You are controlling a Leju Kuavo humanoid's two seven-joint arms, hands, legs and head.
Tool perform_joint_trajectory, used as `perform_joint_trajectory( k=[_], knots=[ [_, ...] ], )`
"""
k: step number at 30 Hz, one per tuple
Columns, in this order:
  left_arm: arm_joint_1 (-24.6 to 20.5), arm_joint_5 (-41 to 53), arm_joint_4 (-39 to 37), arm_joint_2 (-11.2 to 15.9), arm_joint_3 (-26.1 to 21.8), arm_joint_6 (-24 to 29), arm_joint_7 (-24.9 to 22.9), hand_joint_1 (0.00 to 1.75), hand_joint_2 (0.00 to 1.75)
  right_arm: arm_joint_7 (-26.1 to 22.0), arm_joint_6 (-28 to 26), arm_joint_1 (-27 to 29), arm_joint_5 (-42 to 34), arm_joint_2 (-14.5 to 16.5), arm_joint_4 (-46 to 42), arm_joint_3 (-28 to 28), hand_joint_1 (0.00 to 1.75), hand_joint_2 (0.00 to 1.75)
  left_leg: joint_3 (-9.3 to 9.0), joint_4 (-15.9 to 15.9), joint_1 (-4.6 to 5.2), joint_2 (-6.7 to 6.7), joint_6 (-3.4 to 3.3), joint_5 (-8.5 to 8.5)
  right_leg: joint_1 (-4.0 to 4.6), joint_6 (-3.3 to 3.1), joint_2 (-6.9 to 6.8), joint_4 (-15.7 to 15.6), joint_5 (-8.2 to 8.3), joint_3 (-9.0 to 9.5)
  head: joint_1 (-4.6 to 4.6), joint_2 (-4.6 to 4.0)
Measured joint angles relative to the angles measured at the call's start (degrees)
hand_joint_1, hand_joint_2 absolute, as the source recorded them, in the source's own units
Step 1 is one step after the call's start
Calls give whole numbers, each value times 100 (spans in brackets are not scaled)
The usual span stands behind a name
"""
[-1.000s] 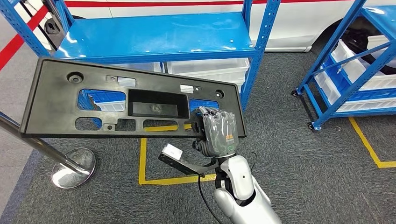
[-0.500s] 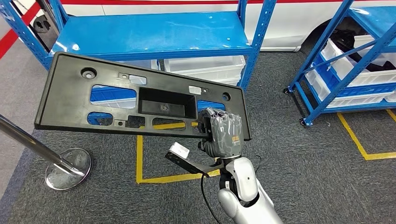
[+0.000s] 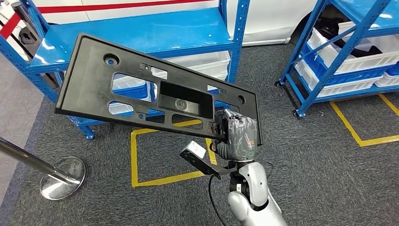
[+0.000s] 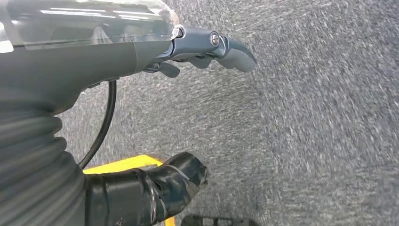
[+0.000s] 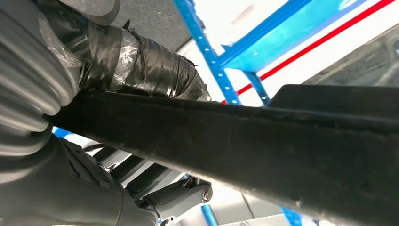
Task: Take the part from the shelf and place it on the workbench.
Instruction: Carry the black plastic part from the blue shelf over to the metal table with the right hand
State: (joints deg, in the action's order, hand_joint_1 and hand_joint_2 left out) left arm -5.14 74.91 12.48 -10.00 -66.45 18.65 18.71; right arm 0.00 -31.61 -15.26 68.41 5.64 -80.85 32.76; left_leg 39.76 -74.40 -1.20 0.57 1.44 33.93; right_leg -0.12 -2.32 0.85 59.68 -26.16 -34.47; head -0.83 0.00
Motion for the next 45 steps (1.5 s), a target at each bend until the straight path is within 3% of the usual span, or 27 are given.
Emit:
perform_joint_trajectory(
  k=[1,3,5,6,9,11,13,15,16,18,20,21,23,25,26,28,29,30,31,32,34,36,38,39,41,43,45],
  knots=[
    [2,-4,0,1,0,1,0,0,175,-17,-15,30,-27,-8,-14,-34,175,175,-108,192,1,-7,-19,-146,6,0,36,13,0,-1,1,0],
    [5,-12,0,11,0,2,-1,0,175,-48,-47,71,-75,-20,-57,-97,175,175,-496,951,6,-110,-78,-504,14,7,109,46,-1,-13,-1,0],
    [5,-17,0,25,1,7,0,0,175,-70,-90,95,-105,-27,-104,-138,175,175,-740,1485,20,-239,-119,-650,11,49,174,76,14,-62,-2,0],
    [3,-17,0,30,1,10,0,0,175,-86,-109,114,-121,-30,-125,-156,175,175,-765,1559,32,-275,-128,-639,2,83,202,76,30,-87,-2,0],
    [-5,-20,-2,10,0,17,0,0,175,-183,-139,200,-236,-54,-201,-209,175,175,-786,1650,6,-172,-185,-706,2,179,228,155,9,-136,-9,0],
    [1,-28,-3,-5,0,26,-1,0,175,-290,-199,257,-366,-78,-275,-249,175,175,-808,1711,-28,-75,-240,-751,21,231,111,574,-248,-299,-44,0],
    [11,-36,-2,-1,0,36,-3,0,175,-380,-262,324,-461,-91,-342,-286,175,175,-800,1708,-12,14,-257,-754,-1,274,7,1222,-592,-589,-72,0],
    [14,-35,-2,1,0,47,-12,0,175,-430,-287,417,-506,-107,-379,-329,175,175,-787,1684,-6,119,-253,-741,-36,299,-30,1510,-652,-716,-73,0],
    [14,-34,-2,1,0,53,-18,0,175,-450,-299,461,-526,-116,-397,-351,175,175,-784,1668,-7,172,-244,-730,-51,306,-53,1359,-528,-635,-73,0],
    [13,-34,-2,-1,0,62,-25,0,175,-500,-339,527,-566,-130,-448,-387,175,175,-784,1632,-4,274,-210,-698,-53,294,-193,642,-202,-262,-73,0],
    [10,-34,-2,-1,0,70,-29,0,175,-546,-392,564,-594,-133,-511,-408,175,175,-783,1606,16,355,-150,-673,-16,247,-335,140,-63,-31,-71,0],
    [5,-35,-2,-1,0,74,-31,0,175,-559,-414,580,-604,-135,-537,-422,175,175,-789,1610,28,394,-114,-670,8,214,-352,86,-76,-23,-70,0],
    [-6,-34,-2,-1,0,80,-35,0,175,-576,-448,629,-625,-140,-590,-461,175,175,-810,1629,34,469,-43,-666,13,149,-251,72,-43,-43,-68,0],
    [-12,-34,-2,4,0,86,-39,0,175,-612,-493,692,-663,-145,-661,-504,175,175,-770,1502,18,359,10,-530,-14,73,-158,36,-5,-42,-67,0],
    [-10,-35,-2,6,0,90,-43,0,175,-637,-535,723,-688,-146,-702,-523,175,175,-676,1275,10,242,26,-369,-29,37,-114,19,14,-43,-64,0],
    [7,-34,-2,8,0,97,-57,0,175,-693,-648,804,-747,-148,-784,-571,175,175,-347,525,3,44,29,28,-14,-2,-18,17,31,-62,-62,0],
    [18,-34,-2,8,0,97,-64,0,175,-723,-701,863,-778,-150,-830,-608,175,175,-189,177,3,10,24,155,1,-10,40,20,34,-68,-61,0],
    [29,-34,-2,9,0,98,-72,0,175,-750,-737,931,-808,-156,-878,-653,175,175,-106,2,5,-2,10,168,17,-13,105,26,36,-70,-61,0],
    [37,-34,-2,11,0,98,-79,0,175,-770,-756,993,-833,-162,-922,-701,175,175,-123,43,8,-10,-13,69,31,-13,173,34,36,-70,-61,0],
    [43,-34,-2,14,0,98,-84,0,175,-785,-763,1044,-851,-167,-966,-746,175,175,-243,307,17,-40,-47,-123,44,-13,247,44,36,-69,-61,0],
    [49,-4,-2,33,1,92,-101,0,175,-811,-775,1108,-871,-171,-1047,-818,175,175,-592,1087,34,-249,-148,-486,57,-7,384,65,38,-79,-64,0],
    [55,208,-2,55,48,27,-155,0,175,-857,-798,1155,-881,-170,-1114,-884,175,175,-795,1546,56,-428,-210,-599,29,33,499,76,55,-116,-63,0],
    [57,506,-2,64,172,-71,-221,0,175,-920,-815,1220,-904,-172,-1163,-971,175,175,-841,1638,69,-379,-221,-610,1,110,613,52,95,-146,-61,0],
    [60,599,-2,64,237,-104,-247,0,175,-955,-818,1255,-931,-174,-1184,-1022,175,175,-864,1690,57,-315,-230,-642,7,142,599,52,95,-153,-64,0],
    [79,668,-2,70,318,-131,-281,0,175,-1046,-824,1297,-1014,-184,-1219,-1114,175,175,-911,1800,15,-169,-264,-707,34,200,365,280,-73,-264,-96,0],
    [112,660,-2,96,358,-136,-313,0,175,-1157,-827,1327,-1123,-193,-1241,-1188,175,175,-927,1836,9,-18,-292,-721,2,262,72,900,-421,-559,-127,0],
    [131,581,-2,127,370,-116,-344,0,175,-1270,-828,1399,-1217,-198,-1250,-1265,175,175,-929,1827,7,128,-288,-700,-67,332,-18,1436,-599,-818,-128,0]
  ],
)
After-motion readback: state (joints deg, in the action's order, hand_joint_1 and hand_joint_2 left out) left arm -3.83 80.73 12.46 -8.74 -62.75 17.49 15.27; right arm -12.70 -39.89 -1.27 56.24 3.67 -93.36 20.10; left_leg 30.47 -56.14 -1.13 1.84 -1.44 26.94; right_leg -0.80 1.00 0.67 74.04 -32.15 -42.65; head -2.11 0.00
